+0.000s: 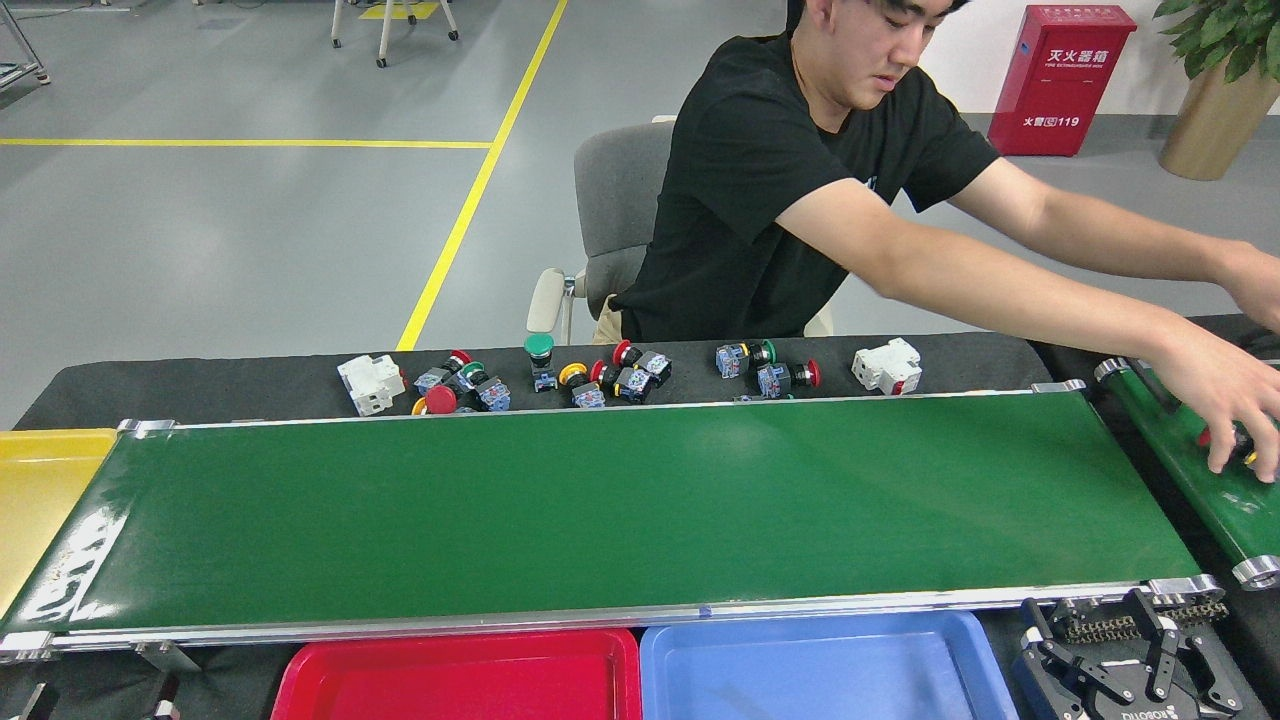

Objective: Pick switch part from conveyor to tray

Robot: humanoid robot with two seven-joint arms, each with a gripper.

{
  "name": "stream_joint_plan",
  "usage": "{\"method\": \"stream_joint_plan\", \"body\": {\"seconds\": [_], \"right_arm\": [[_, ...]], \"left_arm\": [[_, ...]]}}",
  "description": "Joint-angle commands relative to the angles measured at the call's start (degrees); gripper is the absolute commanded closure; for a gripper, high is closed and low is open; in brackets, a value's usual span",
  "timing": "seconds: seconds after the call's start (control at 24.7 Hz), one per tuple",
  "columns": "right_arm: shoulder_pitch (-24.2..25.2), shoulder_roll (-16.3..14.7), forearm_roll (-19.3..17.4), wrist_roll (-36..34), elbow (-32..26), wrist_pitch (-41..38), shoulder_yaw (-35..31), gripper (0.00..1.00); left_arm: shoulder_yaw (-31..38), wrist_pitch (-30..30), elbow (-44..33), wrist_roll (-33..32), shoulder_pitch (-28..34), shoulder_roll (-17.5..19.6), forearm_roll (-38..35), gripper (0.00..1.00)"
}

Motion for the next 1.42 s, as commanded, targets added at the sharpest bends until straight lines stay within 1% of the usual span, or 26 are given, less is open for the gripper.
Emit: {"method": "stream_joint_plan", "body": {"seconds": [0.0,0.24,0.37,0.49,0.61,0.73,0.89,0.97,1.1,1.22,1.38], "right_arm": [[-0.33,-0.01,-0.07,-0.34,-0.57,0.19,-0.54,0.01],[-0.50,0.60,-0.33,-0.34,0.13,0.36,-0.63,0.01],[-0.86,0.43,-0.42,-0.34,0.75,2.65,-0.54,0.01],[-3.05,0.43,-0.42,0.10,2.07,3.00,-0.54,0.01],[-6.65,0.52,-0.51,2.12,5.23,3.09,-0.63,0.01],[-7.89,0.25,-0.60,6.86,6.99,3.09,-1.24,0.01],[-8.33,-0.01,-0.60,7.83,9.10,3.18,-2.82,0.01],[-10.00,-0.10,-0.60,8.27,10.77,3.18,-2.91,0.01],[-12.11,-0.45,-0.51,10.82,12.00,3.09,-2.82,0.01],[-14.30,-0.80,-0.07,11.88,13.40,3.09,-1.68,0.01],[-16.41,-0.54,-0.07,12.23,14.99,3.09,3.07,0.01]], "left_arm": [[-0.40,-0.08,-0.69,0.44,-0.06,0.20,0.07,0.00],[-0.48,-0.08,-0.52,0.44,-0.32,0.11,0.24,0.00],[-0.48,-0.08,-0.34,0.44,-0.94,0.02,0.33,0.00],[-0.48,-0.08,-0.34,0.44,-0.94,-0.06,0.33,0.00],[-1.27,-0.08,-0.52,0.44,-0.94,-0.06,0.33,0.00],[-1.36,-0.08,-0.69,0.44,-0.94,-0.06,0.33,0.00],[-1.36,-0.17,-0.69,0.44,-0.94,-0.06,0.33,0.00],[-1.36,-0.08,-0.78,0.44,-0.94,-0.06,0.33,0.00],[-1.36,-0.08,-0.69,0.44,-0.94,-0.06,0.33,0.00],[-1.36,-0.08,-0.78,0.44,-1.02,-0.06,0.33,0.00],[-1.72,-0.08,-0.78,0.44,-1.46,-0.06,0.33,0.00]]}}
